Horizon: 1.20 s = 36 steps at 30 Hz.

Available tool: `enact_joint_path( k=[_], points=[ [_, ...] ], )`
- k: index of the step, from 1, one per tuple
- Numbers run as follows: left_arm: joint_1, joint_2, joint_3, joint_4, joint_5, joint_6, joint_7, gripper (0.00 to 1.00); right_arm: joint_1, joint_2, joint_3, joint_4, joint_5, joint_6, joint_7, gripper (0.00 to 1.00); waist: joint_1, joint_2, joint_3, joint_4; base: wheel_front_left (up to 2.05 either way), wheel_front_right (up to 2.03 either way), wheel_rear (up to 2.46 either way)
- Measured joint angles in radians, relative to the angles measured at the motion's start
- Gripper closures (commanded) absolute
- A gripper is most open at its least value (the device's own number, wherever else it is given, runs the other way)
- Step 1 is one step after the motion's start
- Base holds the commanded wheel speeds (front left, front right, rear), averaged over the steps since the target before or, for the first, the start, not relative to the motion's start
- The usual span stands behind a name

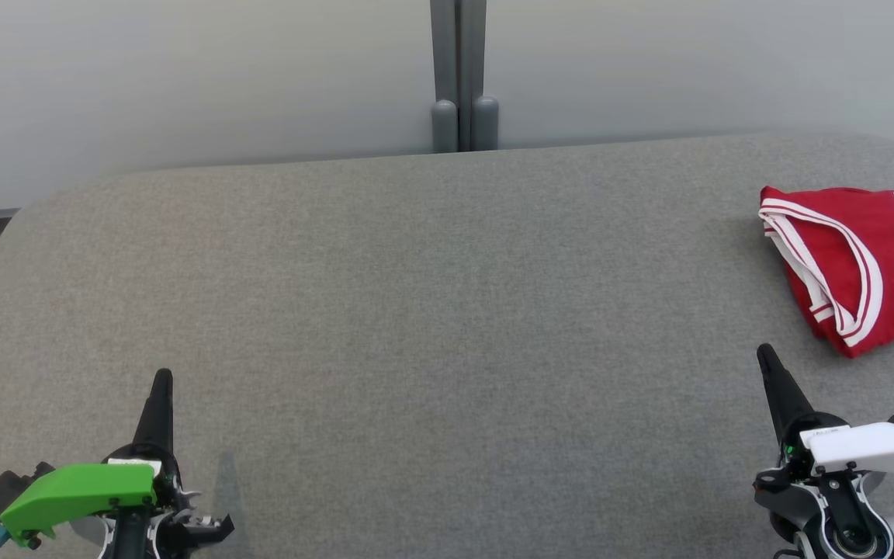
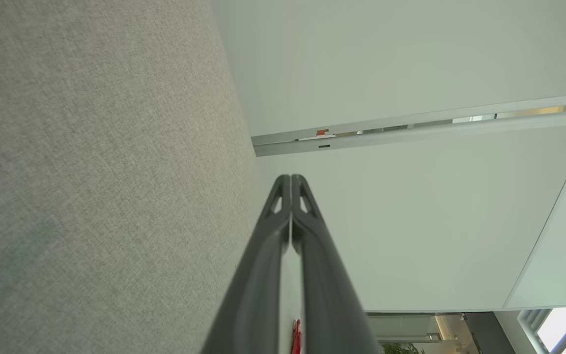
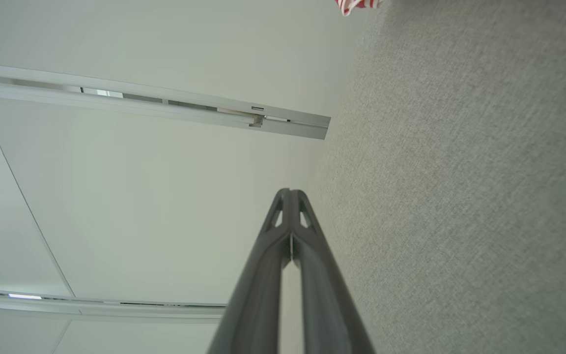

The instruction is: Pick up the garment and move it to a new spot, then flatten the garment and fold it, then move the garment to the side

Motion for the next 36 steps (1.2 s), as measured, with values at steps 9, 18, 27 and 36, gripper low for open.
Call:
enact_joint_path(
  k=[9, 18, 27, 36],
  points=[
    [-0.011, 0.001, 0.009, -0.003, -0.057, 0.0, 0.019, 1.0, -0.001, -0.001, -0.003, -0.002, 0.065, 0.0, 0.016, 1.0, 0.0, 0.0, -0.003, 0.0, 0.0, 0.0, 0.0],
    [-0.016, 0.001, 0.016, -0.005, -0.108, 0.001, 0.033, 1.0, -0.002, -0.001, -0.007, -0.005, 0.127, 0.0, 0.033, 1.0, 0.0, 0.0, -0.006, -0.001, 0.0, 0.0, 0.0],
    [-0.022, 0.001, 0.02, -0.007, -0.132, 0.001, 0.041, 1.0, -0.005, -0.001, -0.009, -0.006, 0.156, 0.0, 0.039, 1.0, 0.0, 0.0, -0.007, -0.001, 0.0, 0.0, 0.0],
    [-0.022, 0.001, 0.02, -0.007, -0.132, 0.001, 0.041, 1.0, -0.005, -0.001, -0.009, -0.006, 0.156, 0.0, 0.039, 1.0, 0.0, 0.0, -0.007, -0.001, 0.0, 0.0, 0.0]
  ],
)
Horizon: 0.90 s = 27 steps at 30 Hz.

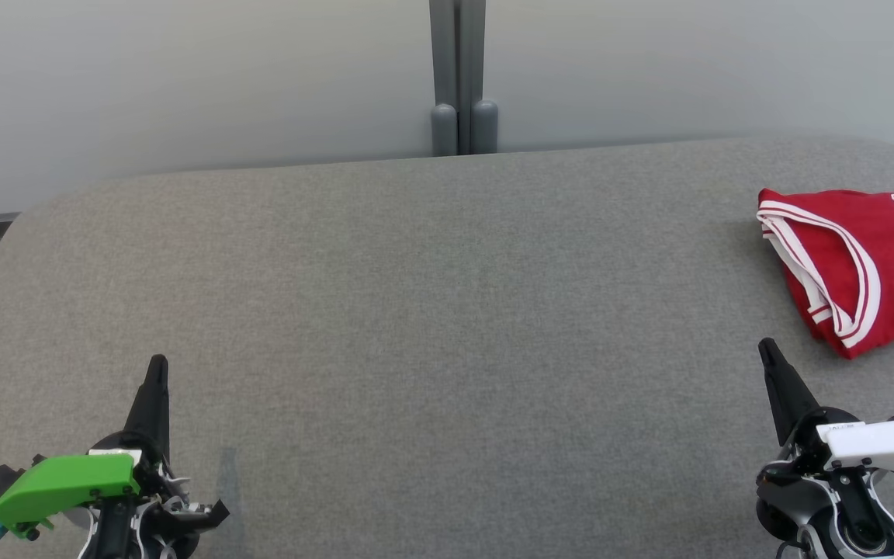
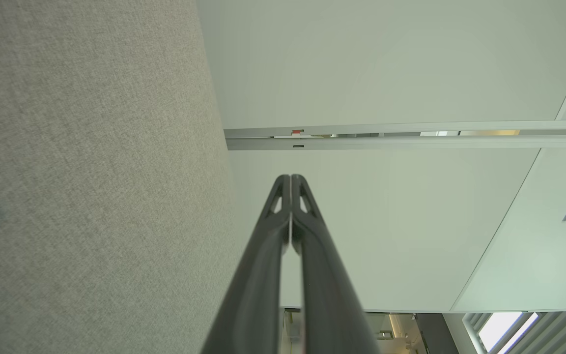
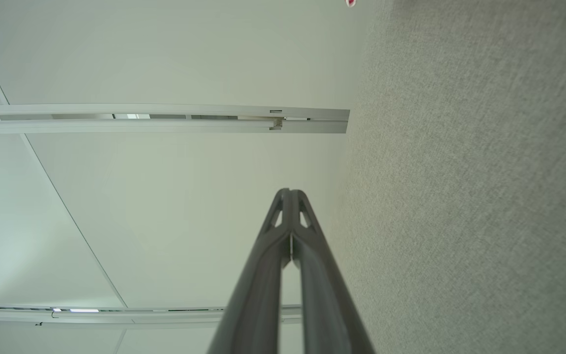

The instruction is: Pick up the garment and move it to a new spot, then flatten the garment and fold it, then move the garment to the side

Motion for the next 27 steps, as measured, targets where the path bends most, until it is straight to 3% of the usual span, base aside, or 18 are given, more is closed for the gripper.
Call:
enact_joint_path(
  k=[27],
  points=[
    [0.0, 0.0, 0.002, 0.0, 0.0, 0.0, 0.001, 1.0, 0.0, 0.0, 0.0, 0.0, 0.0, 0.0, 0.0, 1.0, 0.0, 0.0, 0.0, 0.0, 0.0, 0.0, 0.0]
  ],
)
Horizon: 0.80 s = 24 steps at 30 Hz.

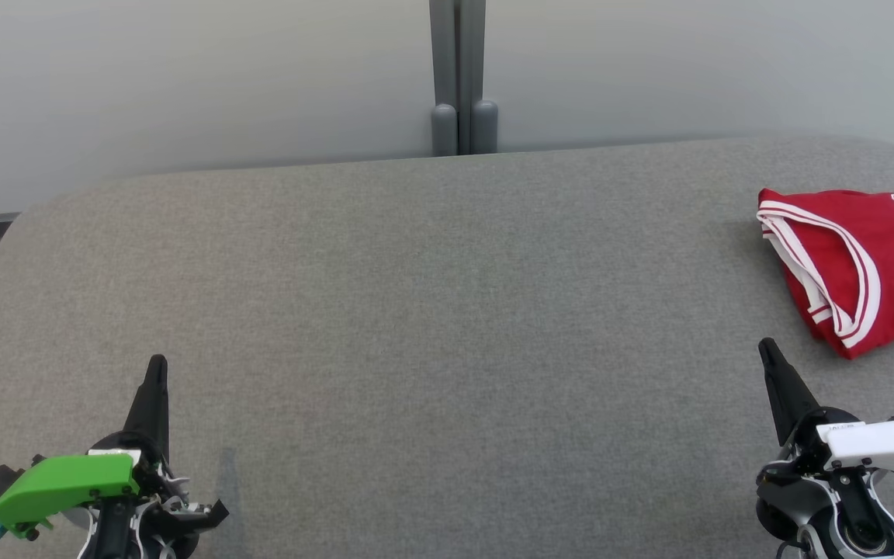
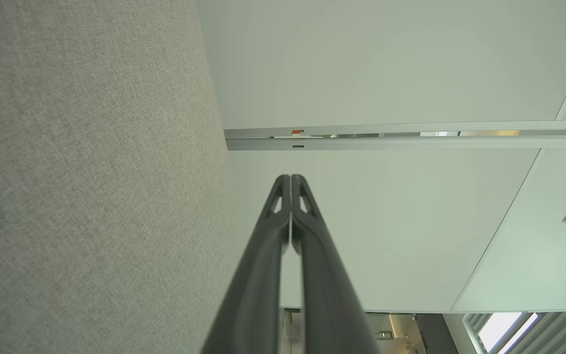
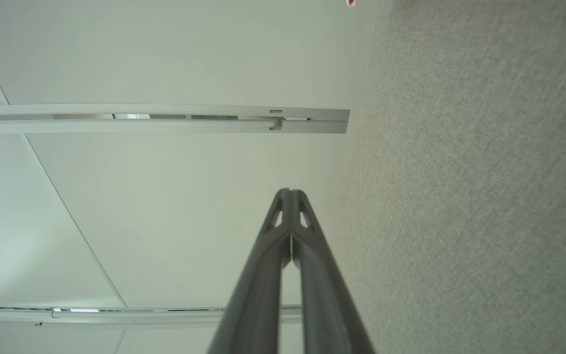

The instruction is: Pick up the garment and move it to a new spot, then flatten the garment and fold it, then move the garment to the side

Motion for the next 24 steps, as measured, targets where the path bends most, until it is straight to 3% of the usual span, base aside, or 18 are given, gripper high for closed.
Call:
enact_joint_path(
  k=[24],
  points=[
    [0.0, 0.0, 0.001, 0.0, 0.0, 0.0, 0.0, 1.0, 0.0, 0.0, 0.0, 0.0, 0.0, 0.0, 0.0, 1.0, 0.0, 0.0, 0.0, 0.0, 0.0, 0.0, 0.0]
  ],
)
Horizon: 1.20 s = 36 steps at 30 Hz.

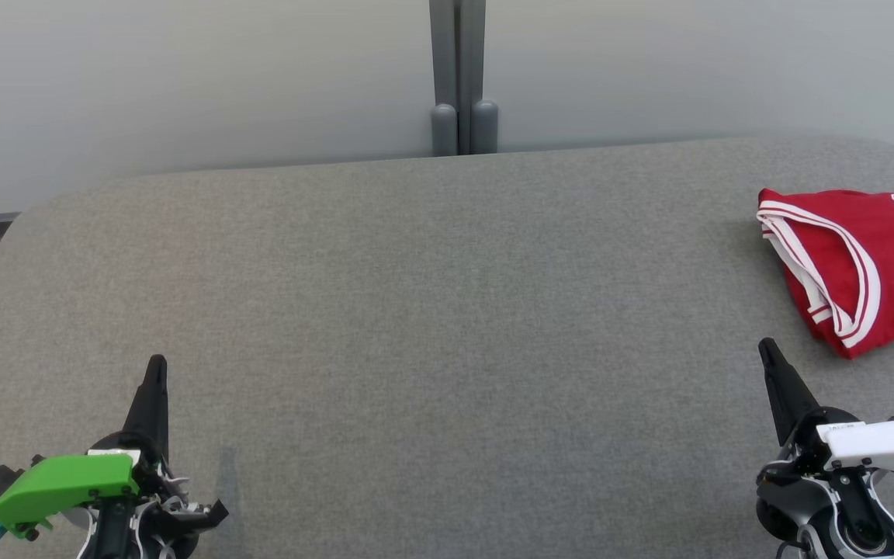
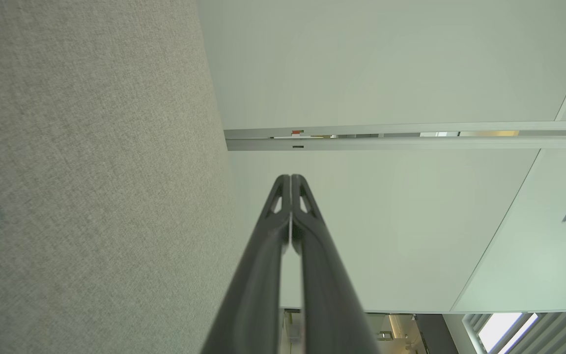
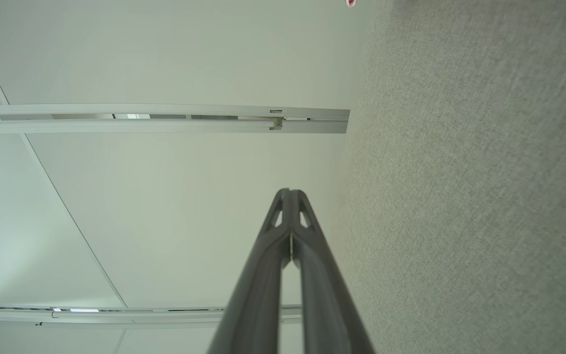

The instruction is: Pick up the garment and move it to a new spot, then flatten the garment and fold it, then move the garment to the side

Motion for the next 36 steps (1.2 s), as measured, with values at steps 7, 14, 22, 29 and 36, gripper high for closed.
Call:
enact_joint_path(
  k=[7, 14, 22, 29, 36],
  points=[
    [0.0, 0.0, 0.0, 0.0, 0.0, 0.0, 0.0, 1.0, 0.0, 0.0, 0.0, 0.0, 0.0, 0.0, 0.0, 1.0, 0.0, 0.0, 0.0, 0.0, 0.0, 0.0, 0.0],
    [0.0, 0.0, 0.001, 0.0, 0.0, 0.0, 0.003, 1.0, 0.0, 0.0, 0.0, 0.0, 0.0, 0.0, 0.0, 1.0, 0.0, 0.0, 0.0, 0.0, 0.0, 0.0, 0.0],
    [0.0, 0.0, 0.001, 0.0, 0.0, 0.0, 0.003, 1.0, 0.0, 0.0, 0.0, 0.0, 0.0, 0.0, 0.0, 1.0, 0.0, 0.0, 0.0, 0.0, 0.0, 0.0, 0.0],
    [0.0, 0.0, 0.002, 0.0, 0.0, 0.0, 0.003, 1.0, 0.0, 0.0, 0.0, 0.0, 0.0, 0.0, 0.0, 1.0, 0.0, 0.0, 0.0, 0.0, 0.0, 0.0, 0.0],
    [0.0, -0.001, 0.002, 0.0, 0.0, 0.0, 0.003, 1.0, 0.0, 0.0, 0.0, 0.0, 0.0, 0.0, 0.0, 1.0, 0.0, 0.0, 0.0, 0.0, 0.0, 0.0, 0.0]
  ],
)
